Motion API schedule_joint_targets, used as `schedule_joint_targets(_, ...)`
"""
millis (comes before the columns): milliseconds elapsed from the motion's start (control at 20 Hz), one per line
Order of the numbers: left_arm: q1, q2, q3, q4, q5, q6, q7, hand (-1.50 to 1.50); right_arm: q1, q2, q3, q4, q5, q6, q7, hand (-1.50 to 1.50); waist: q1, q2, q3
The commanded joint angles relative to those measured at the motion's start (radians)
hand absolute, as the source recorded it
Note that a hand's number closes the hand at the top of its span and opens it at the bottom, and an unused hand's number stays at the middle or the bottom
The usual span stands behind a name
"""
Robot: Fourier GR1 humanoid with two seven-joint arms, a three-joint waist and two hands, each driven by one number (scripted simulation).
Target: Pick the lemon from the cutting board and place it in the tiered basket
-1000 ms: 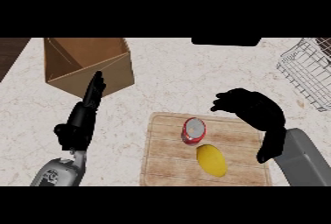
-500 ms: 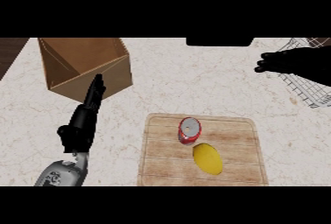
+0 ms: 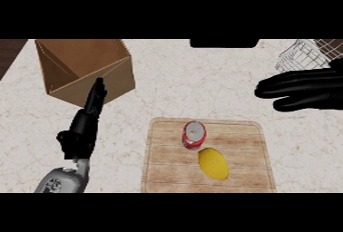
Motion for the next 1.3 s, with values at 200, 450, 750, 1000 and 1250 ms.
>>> schedule_joint_targets(200,-0.018,-0.013,0.026,0.020,-0.005,-0.015,0.001,0.00,0.036,0.039,0.009,-0.114,0.227,0.129,-0.100,-1.50,0.003,0.003,-0.002)
schedule_joint_targets(450,-0.034,-0.033,0.031,0.050,-0.017,-0.017,-0.010,0.00,0.139,0.084,0.094,-0.278,0.347,0.072,-0.102,-1.50,-0.003,0.001,-0.002)
schedule_joint_targets(750,0.015,-0.028,0.024,-0.004,-0.023,-0.031,-0.018,0.00,0.146,0.018,0.141,-0.253,0.481,0.095,-0.154,-1.50,0.011,0.003,-0.002)
schedule_joint_targets(1000,-0.009,-0.074,0.003,0.055,-0.059,-0.010,-0.027,0.00,0.171,-0.065,0.117,-0.247,0.563,0.097,-0.268,-1.50,0.001,0.005,-0.001)
schedule_joint_targets(1250,0.038,-0.045,0.031,-0.054,-0.038,-0.044,0.028,0.00,0.203,-0.025,0.196,-0.280,0.714,-0.009,-0.299,-1.50,0.007,0.002,-0.002)
